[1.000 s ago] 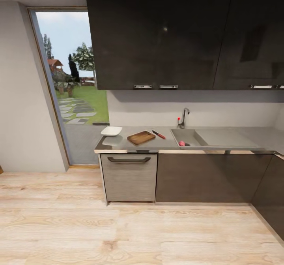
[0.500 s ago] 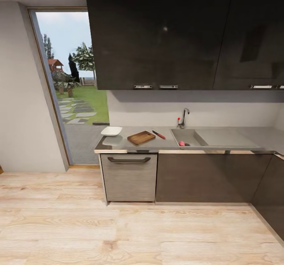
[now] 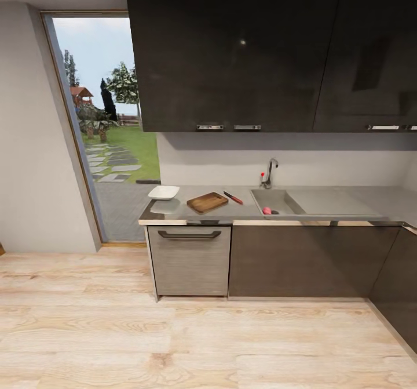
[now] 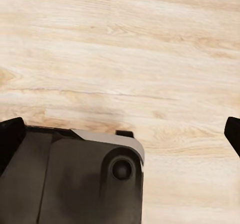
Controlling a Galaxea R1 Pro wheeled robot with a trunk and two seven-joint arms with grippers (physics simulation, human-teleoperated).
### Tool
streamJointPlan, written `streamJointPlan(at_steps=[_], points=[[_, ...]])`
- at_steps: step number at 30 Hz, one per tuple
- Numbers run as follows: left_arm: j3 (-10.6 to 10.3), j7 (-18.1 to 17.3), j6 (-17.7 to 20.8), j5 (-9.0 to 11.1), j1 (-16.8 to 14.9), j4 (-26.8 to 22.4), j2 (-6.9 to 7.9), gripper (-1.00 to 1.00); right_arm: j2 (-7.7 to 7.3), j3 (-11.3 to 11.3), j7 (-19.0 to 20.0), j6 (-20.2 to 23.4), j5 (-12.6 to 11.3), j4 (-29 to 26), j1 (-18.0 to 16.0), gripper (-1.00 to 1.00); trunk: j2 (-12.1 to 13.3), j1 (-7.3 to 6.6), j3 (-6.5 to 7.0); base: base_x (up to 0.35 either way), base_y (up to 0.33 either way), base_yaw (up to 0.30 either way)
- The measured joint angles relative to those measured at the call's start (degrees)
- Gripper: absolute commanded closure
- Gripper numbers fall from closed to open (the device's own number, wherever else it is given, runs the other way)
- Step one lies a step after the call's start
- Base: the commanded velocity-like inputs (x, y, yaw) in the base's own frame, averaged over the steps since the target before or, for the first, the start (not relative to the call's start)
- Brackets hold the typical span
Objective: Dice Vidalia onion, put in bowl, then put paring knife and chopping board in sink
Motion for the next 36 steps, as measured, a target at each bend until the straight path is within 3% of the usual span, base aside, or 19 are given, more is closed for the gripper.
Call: streamJointPlan(at_steps=[5, 9, 17, 21, 36], points=[[0.0, 0.0, -0.01, 0.0, 0.01, 0.01, 0.0, -1.0, -0.07, -0.04, -0.05, -0.36, 0.2, -2.77, 0.0, -1.0, 0.0, 0.0, 0.0, 0.0, 0.0, 0.0], [0.0, 0.0, -0.01, 0.0, 0.02, 0.01, 0.0, -1.0, -0.52, -0.08, -0.36, -0.39, 0.3, -10.32, 0.0, -1.0, 0.0, 0.0, 0.0, 0.0, 0.0, 0.0], [-0.01, 0.0, 0.06, 0.0, 0.0, 0.01, 0.0, -1.0, -3.4, -0.33, -2.0, -0.09, 0.35, -23.99, -0.04, -1.0, 0.0, 0.0, 0.01, 0.0, 0.0, 0.0], [0.0, 0.0, 0.04, 0.0, 0.01, 0.03, 0.0, -1.0, -4.03, -0.53, -2.95, 0.42, 0.34, -28.68, 0.0, -1.0, 0.0, 0.0, 0.0, 0.0, 0.0, 0.0], [-0.16, -0.05, -0.08, 0.0, 0.02, -0.01, -0.19, -1.0, -4.21, -0.68, -2.89, 0.69, 0.26, -29.91, -0.03, -1.0, 0.0, 0.0, 0.0, 0.005, 0.0, 0.0]])
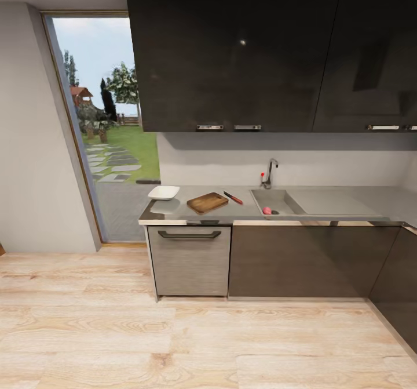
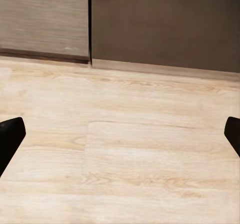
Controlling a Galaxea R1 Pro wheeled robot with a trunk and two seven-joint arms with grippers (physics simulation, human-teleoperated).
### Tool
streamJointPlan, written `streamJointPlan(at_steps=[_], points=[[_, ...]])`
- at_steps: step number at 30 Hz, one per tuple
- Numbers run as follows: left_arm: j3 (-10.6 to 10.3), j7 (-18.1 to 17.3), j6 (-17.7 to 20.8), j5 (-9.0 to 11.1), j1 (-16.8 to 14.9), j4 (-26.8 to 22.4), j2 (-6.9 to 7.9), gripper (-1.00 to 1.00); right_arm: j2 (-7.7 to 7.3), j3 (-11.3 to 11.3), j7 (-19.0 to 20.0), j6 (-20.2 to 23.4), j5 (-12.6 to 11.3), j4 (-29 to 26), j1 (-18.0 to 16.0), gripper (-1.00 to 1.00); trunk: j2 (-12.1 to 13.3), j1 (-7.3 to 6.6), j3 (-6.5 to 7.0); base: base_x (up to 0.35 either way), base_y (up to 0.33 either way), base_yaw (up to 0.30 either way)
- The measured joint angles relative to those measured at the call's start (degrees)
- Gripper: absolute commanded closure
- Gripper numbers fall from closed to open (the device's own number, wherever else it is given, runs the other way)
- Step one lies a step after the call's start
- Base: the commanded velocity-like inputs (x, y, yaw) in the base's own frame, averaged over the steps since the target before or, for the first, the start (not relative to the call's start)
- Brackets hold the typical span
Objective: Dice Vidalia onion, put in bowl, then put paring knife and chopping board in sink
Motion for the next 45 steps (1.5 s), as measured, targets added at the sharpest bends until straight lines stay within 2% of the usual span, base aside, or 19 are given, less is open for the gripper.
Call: streamJointPlan(at_steps=[12, 33, 38, 40, 42, 43, 44, 45], points=[[0.06, 0.04, 0.07, 0.0, 0.0, 0.1, -0.07, -1.0, 0.13, 0.15, 0.01, -0.28, -0.01, 0.09, 0.02, -1.0, -0.01, -0.01, 0.0, 0.061, -0.008, 0.0], [0.03, 0.02, 0.01, 0.0, 0.0, 0.13, -0.02, -1.0, 0.29, 0.13, 0.0, -0.3, -0.01, 1.05, 0.03, -1.0, 0.0, -0.01, 0.0, 0.268, -0.093, 0.0], [0.12, 0.38, 0.99, -0.07, -0.02, -2.39, -0.93, -1.0, 0.6, 0.18, -0.48, 0.12, 0.17, -1.71, -0.01, -1.0, 0.0, 0.0, 0.0, 0.049, -0.013, 0.0], [0.14, 1.73, 3.76, -0.07, -0.02, -5.95, -1.67, -1.0, 0.7, 0.21, -1.12, 1.63, 0.29, -5.66, -0.21, -1.0, 0.0, 0.0, 0.01, 0.014, -0.004, 0.0], [0.11, 4.63, 10.13, -0.05, -0.05, -11.48, -2.21, -1.0, 0.89, 0.25, -2.31, 6.02, 0.28, -11.03, -0.45, -1.0, 0.0, 0.0, 0.01, 0.007, -0.002, 0.0], [0.09, 6.66, 16.15, -0.04, -0.08, -16.17, -2.44, -1.0, 1.06, 0.27, -3.27, 10.5, 0.31, -15.19, -0.69, -1.0, 0.0, 0.01, 0.02, 0.005, -0.001, 0.0], [0.07, 7.62, 19.67, -0.01, -0.08, -19.17, -2.53, -1.0, 1.17, 0.28, -3.79, 13.15, 0.28, -17.62, -0.85, -1.0, 0.0, 0.01, 0.01, 0.003, -0.001, 0.0], [0.05, 8.96, 26.21, -0.01, -0.14, -24.9, -2.83, -1.0, 1.38, 0.29, -4.69, 18.08, 0.31, -21.8, -1.29, -1.0, 0.01, 0.01, 0.03, 0.002, -0.001, 0.0]])
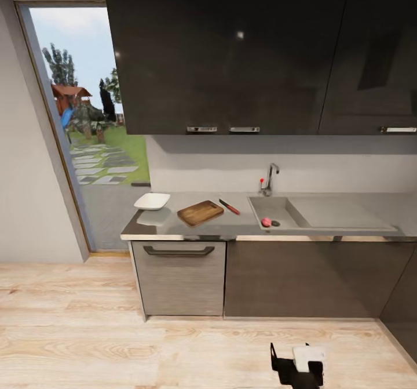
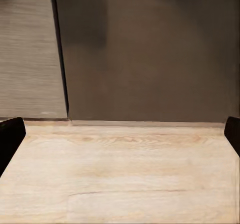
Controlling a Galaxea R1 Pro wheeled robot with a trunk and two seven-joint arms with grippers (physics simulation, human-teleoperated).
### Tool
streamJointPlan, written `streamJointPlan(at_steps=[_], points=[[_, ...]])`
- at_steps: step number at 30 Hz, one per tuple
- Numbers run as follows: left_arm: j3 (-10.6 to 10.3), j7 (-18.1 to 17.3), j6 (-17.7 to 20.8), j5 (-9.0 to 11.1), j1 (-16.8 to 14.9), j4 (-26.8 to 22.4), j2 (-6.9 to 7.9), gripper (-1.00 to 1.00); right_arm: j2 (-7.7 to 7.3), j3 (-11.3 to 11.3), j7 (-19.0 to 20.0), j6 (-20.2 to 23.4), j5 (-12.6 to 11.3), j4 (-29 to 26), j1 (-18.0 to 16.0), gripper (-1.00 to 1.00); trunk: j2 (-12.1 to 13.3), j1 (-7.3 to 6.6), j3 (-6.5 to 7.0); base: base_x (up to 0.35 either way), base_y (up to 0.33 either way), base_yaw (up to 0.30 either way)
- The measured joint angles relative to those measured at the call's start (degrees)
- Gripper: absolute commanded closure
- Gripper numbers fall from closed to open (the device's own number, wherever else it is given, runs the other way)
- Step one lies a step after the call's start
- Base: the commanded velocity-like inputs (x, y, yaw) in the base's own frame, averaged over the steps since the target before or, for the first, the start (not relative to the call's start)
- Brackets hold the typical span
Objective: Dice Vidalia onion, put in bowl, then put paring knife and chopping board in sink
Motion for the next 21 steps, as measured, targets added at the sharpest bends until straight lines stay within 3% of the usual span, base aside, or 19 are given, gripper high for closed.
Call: streamJointPlan(at_steps=[4, 7, 9, 12, 16, 21], points=[[-0.16, 1.78, 18.98, 0.02, -0.21, -18.69, -2.03, -1.0, 1.07, 0.02, -1.78, 10.51, -0.01, -10.05, -2.67, -1.0, 0.0, 0.0, 0.0, 0.001, 0.0, 0.0], [-0.22, 2.22, 26.02, -0.06, -2.17, -25.53, -4.75, -1.0, 2.73, 0.08, -2.65, 13.89, 0.0, -13.44, -6.2, -1.0, 0.01, 0.0, 0.01, 0.0, 0.0, 0.0], [-0.23, 2.3, 28.07, -0.19, -4.63, -27.06, -6.1, -1.0, 3.49, 0.08, -3.07, 15.86, 0.02, -14.25, -8.5, -1.0, 0.01, 0.0, 0.01, 0.0, 0.0, 0.0], [-0.24, 2.36, 30.67, -0.28, -7.72, -28.01, -6.96, -1.0, 4.02, 0.08, -3.53, 19.77, -0.03, -14.72, -11.39, -1.0, 0.02, 0.0, 0.01, 0.0, 0.0, 0.0], [-0.24, 2.31, 35.22, -0.3, -11.87, -28.52, -7.46, -1.0, 4.64, 0.09, -3.84, 23.76, -0.04, -14.94, -15.45, -1.0, 0.03, 0.0, 0.03, 0.0, 0.0, 0.0], [-0.22, 2.18, 37.61, -0.05, -18.38, -28.68, -7.65, -1.0, 4.95, 0.09, -4.21, 25.36, -0.03, -15.0, -20.68, -1.0, 0.03, 0.0, 0.03, 0.0, 0.0, 0.0]])
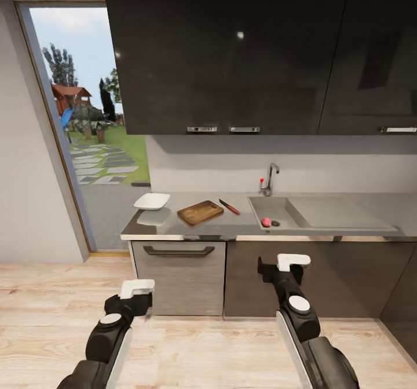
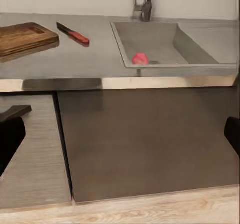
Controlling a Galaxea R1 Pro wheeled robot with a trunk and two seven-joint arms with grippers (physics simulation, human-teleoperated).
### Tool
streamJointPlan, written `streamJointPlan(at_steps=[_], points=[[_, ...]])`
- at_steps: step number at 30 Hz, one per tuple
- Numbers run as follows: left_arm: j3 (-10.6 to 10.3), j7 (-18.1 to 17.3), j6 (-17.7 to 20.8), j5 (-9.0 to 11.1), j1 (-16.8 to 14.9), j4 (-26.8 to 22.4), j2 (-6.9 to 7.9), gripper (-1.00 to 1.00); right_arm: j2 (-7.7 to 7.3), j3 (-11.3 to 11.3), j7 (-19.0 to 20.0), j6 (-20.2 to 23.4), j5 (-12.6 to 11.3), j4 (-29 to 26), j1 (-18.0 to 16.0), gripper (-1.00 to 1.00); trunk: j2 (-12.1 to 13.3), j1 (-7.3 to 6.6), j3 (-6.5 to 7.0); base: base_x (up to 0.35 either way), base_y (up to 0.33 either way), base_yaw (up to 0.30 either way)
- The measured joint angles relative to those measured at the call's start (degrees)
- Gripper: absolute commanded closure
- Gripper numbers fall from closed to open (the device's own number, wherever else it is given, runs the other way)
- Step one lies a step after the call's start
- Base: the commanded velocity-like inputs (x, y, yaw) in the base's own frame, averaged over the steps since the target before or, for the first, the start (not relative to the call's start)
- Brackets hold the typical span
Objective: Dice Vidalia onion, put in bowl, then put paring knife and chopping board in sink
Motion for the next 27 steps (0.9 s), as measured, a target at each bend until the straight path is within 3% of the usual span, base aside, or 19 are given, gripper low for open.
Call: streamJointPlan(at_steps=[4, 7, 8, 9, 12, 13, 16, 20, 21, 26, 27], points=[[0.04, 0.04, 1.03, 0.46, -6.21, 0.02, -0.32, -1.0, 0.25, 0.0, -0.76, 1.59, -0.02, -0.01, -3.97, -1.0, 0.0, 0.0, -0.01, 0.0, 0.0, 0.0], [0.03, 0.02, 6.42, 1.76, -13.66, 0.37, -1.11, -1.0, 1.73, 0.0, -1.57, 5.12, -0.03, -0.02, -7.61, -1.0, 0.0, 0.0, 0.01, 0.0, 0.0, 0.0], [0.04, -0.08, 12.69, 4.51, -20.42, 2.57, -1.47, -1.0, 3.46, 0.02, -2.06, 7.8, 0.17, 0.05, -11.01, -1.0, 0.01, 0.0, -0.01, 0.0, 0.0, 0.0], [0.04, -0.11, 13.92, 5.68, -28.24, 4.5, -1.57, -1.0, 3.95, 0.01, -2.2, 8.52, 0.57, 0.2, -13.12, -1.0, 0.01, 0.0, 0.01, 0.0, 0.0, 0.0], [0.04, -0.14, 15.07, 8.26, -33.47, 9.75, -1.68, -1.0, 4.51, 0.04, -2.38, 10.36, 1.32, 0.95, -17.43, -1.0, 0.0, 0.0, 0.0, 0.0, 0.0, 0.0], [0.04, -0.13, 15.3, 9.29, -36.48, 13.02, -1.7, -1.0, 4.86, 0.07, -2.43, 11.88, 1.55, 1.84, -19.67, -1.0, 0.01, 0.0, 0.01, 0.0, 0.0, 0.0], [0.06, -0.1, 15.53, 10.63, -42.07, 20.8, -1.73, -1.0, 5.78, 0.09, -2.49, 15.08, 1.79, 5.2, -24.83, -1.0, 0.02, 0.01, 0.0, 0.0, 0.0, 0.0], [0.08, -0.06, 15.53, 11.35, -46.94, 29.84, -1.75, -1.0, 6.35, 0.06, -2.53, 16.98, 1.93, 13.85, -31.8, -1.0, 0.0, 0.0, -0.01, 0.0, 0.0, 0.0], [0.09, -0.07, 15.51, 11.51, -47.89, 32.1, -1.75, -1.0, 6.45, 0.04, -2.52, 17.27, 1.94, 18.31, -34.51, -1.0, 0.01, 0.0, -0.01, 0.0, 0.0, 0.0], [0.1, -0.23, 13.96, 11.88, -49.35, 36.68, -1.69, -1.0, 6.6, -0.07, -2.11, 16.23, 1.72, 34.98, -44.66, -1.0, 0.0, 0.0, -0.01, 0.0, 0.0, 0.0], [0.11, -0.25, 13.73, 11.92, -49.42, 36.96, -1.67, -1.0, 6.61, -0.08, -2.04, 15.84, 1.57, 36.25, -45.65, -1.0, -0.01, -0.01, -0.01, 0.0, 0.0, 0.0]])
